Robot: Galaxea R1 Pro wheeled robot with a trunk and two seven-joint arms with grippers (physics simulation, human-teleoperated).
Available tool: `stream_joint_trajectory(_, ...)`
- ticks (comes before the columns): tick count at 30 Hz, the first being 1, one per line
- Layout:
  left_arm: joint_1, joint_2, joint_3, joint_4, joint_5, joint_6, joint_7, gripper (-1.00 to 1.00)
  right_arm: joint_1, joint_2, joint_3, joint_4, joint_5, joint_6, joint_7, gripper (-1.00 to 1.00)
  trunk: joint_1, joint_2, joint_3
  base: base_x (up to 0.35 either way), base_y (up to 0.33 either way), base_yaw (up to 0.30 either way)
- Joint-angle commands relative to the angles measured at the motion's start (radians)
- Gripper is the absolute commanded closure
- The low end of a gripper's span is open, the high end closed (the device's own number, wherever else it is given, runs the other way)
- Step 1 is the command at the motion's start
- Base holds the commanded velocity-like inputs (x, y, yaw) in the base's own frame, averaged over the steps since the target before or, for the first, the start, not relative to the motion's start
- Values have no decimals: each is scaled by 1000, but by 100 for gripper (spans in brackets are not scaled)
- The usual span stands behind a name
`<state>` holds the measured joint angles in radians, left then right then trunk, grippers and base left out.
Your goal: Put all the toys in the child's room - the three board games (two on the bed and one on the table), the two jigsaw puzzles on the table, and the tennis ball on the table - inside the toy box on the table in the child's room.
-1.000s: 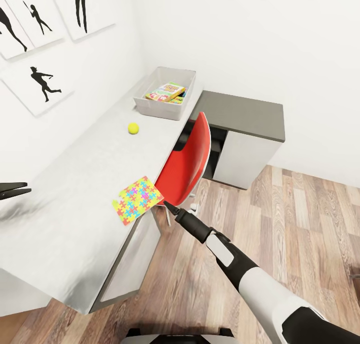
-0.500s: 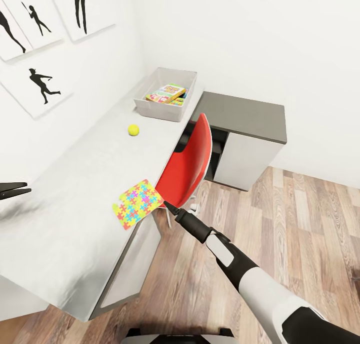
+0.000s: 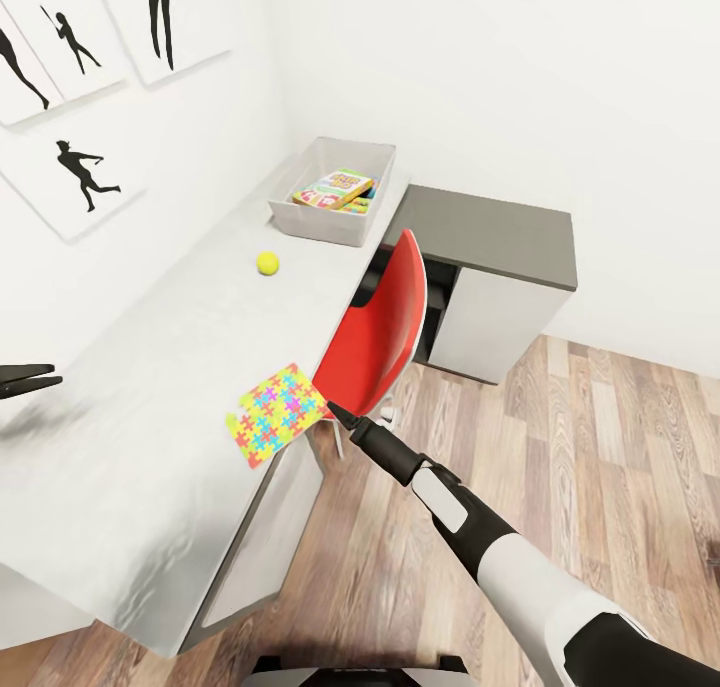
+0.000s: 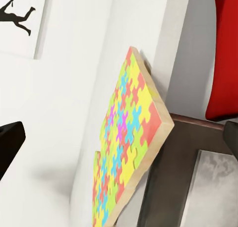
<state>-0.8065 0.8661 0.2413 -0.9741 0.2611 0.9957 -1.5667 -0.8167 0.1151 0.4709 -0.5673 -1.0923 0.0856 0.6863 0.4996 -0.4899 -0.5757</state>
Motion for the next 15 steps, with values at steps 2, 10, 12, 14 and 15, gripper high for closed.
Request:
stream_joint_trajectory(2,0,1,0,0,0,11,-4,-100,-1,0,2,1,-11,8,3,-100,0,-1,-1,5,2,0)
stream_joint_trajectory(10,0,1,0,0,0,11,-4,-100,-1,0,2,1,-10,8,3,-100,0,-1,-1,8,1,0)
stream_joint_trajectory(12,0,1,0,0,0,11,-4,-100,-1,0,2,1,-9,8,2,-100,0,-1,-1,5,0,0)
stream_joint_trajectory(14,0,1,0,0,0,11,-4,-100,-1,1,2,1,-9,8,1,-100,0,-1,-1,2,0,0)
stream_joint_trajectory(15,0,1,1,0,0,11,-4,-100,-1,1,2,2,-9,8,-1,-100,0,-1,-1,1,0,0)
